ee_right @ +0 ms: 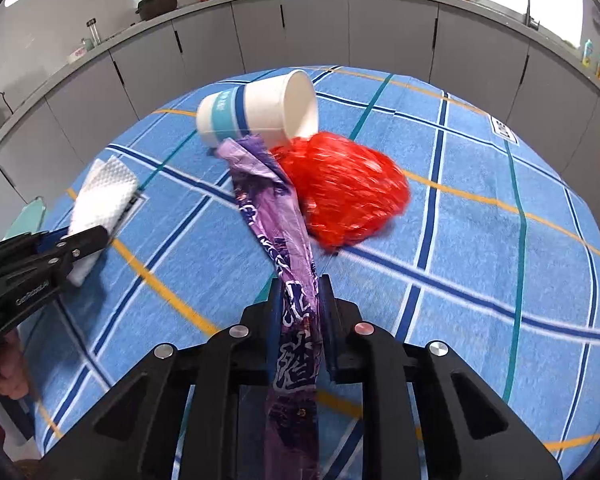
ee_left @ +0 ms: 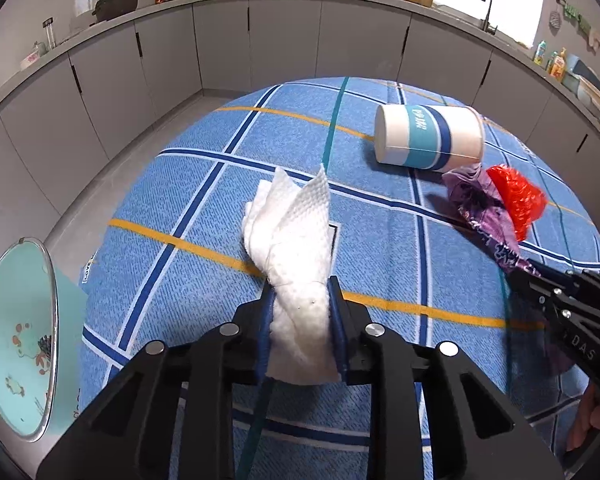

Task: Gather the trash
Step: 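Grasp the white wet wipe with the left tool while the right tool grasps the purple wrapper, then carry the white wipe and purple wrapper over the bucket with both tools, then open both tools to drop the wipe and wrapper into the bucket, then move both open tools back over the table toward the cup and red bag, then grasp the red plastic bag with the right tool while the left tool grasps the white paper cup, then carry the red bag and white paper cup over the bucket with both tools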

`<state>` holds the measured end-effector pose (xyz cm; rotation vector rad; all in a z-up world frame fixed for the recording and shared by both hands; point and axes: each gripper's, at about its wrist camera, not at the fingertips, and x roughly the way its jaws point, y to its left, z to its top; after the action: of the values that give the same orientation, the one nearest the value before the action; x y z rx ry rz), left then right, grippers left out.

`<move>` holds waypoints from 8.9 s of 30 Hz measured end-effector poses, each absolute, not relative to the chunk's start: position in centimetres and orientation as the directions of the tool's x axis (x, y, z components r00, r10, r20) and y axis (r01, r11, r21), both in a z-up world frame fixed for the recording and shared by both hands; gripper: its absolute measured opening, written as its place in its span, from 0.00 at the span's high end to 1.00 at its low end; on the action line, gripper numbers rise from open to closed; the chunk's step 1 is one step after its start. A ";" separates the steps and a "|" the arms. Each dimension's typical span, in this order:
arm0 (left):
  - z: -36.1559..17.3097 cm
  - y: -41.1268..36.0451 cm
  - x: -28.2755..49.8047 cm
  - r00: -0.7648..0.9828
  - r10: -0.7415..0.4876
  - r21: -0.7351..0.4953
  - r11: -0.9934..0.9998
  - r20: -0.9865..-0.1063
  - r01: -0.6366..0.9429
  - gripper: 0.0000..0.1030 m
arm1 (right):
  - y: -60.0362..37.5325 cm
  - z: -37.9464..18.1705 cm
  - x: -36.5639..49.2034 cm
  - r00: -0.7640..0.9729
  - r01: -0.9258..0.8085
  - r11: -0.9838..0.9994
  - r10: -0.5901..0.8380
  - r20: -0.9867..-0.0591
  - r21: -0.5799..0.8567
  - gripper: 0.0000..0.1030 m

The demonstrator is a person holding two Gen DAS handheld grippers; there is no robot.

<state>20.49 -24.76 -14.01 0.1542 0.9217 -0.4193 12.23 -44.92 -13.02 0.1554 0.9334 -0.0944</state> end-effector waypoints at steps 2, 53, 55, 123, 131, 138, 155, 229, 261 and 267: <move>-13.7 -24.5 20.0 0.534 -0.290 -0.048 0.906 -0.794 0.420 0.76 | -44.5 -12.8 11.4 0.597 0.161 0.981 -0.007 -0.802 0.112 0.82; -10.4 2.7 17.8 0.676 -0.036 -0.037 0.999 -0.736 0.013 0.76 | -16.7 -8.4 16.5 0.627 -0.072 0.913 0.355 -0.693 0.402 0.82; -10.5 3.4 18.0 0.674 -0.030 -0.039 0.999 -0.738 0.002 0.76 | -16.0 -8.5 17.0 0.622 -0.075 0.909 0.363 -0.694 0.409 0.82; -11.1 5.1 19.5 0.673 0.090 0.023 0.994 -0.734 -0.107 0.06 | -16.6 -9.1 19.5 0.677 0.007 0.952 0.221 -0.702 0.307 0.39; -10.2 0.3 18.6 0.689 0.057 0.058 0.998 -0.722 -0.021 0.06 | -22.7 -8.7 17.0 0.702 0.106 0.948 0.143 -0.698 0.301 0.33; -9.6 -5.0 17.8 0.699 0.000 0.081 0.993 -0.715 0.083 0.06 | -29.1 -9.0 14.5 0.712 0.208 0.932 0.065 -0.699 0.298 0.33; -9.8 -18.2 18.2 0.677 -0.154 0.117 0.934 -0.720 0.338 0.06 | -43.6 -9.5 11.0 0.688 0.407 0.886 -0.137 -0.713 0.222 0.29; -11.5 -40.2 21.2 0.381 -0.507 0.290 0.252 -0.773 0.923 0.30 | -52.6 -9.8 7.6 0.659 0.384 0.848 0.026 -0.752 0.366 0.71; -11.6 -40.4 21.2 0.419 -0.476 0.145 0.510 -0.773 0.848 0.47 | -52.6 -9.4 6.1 0.686 0.409 0.821 0.011 -0.727 0.399 0.71; -10.8 -38.3 20.8 0.450 -0.461 0.108 0.597 -0.765 0.795 0.49 | -51.8 -8.8 5.6 0.700 0.409 0.821 -0.001 -0.715 0.399 0.71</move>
<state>20.76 -38.33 -10.77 0.4973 0.7623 -0.8168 5.58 -51.79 -8.80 0.5747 0.7705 -0.2428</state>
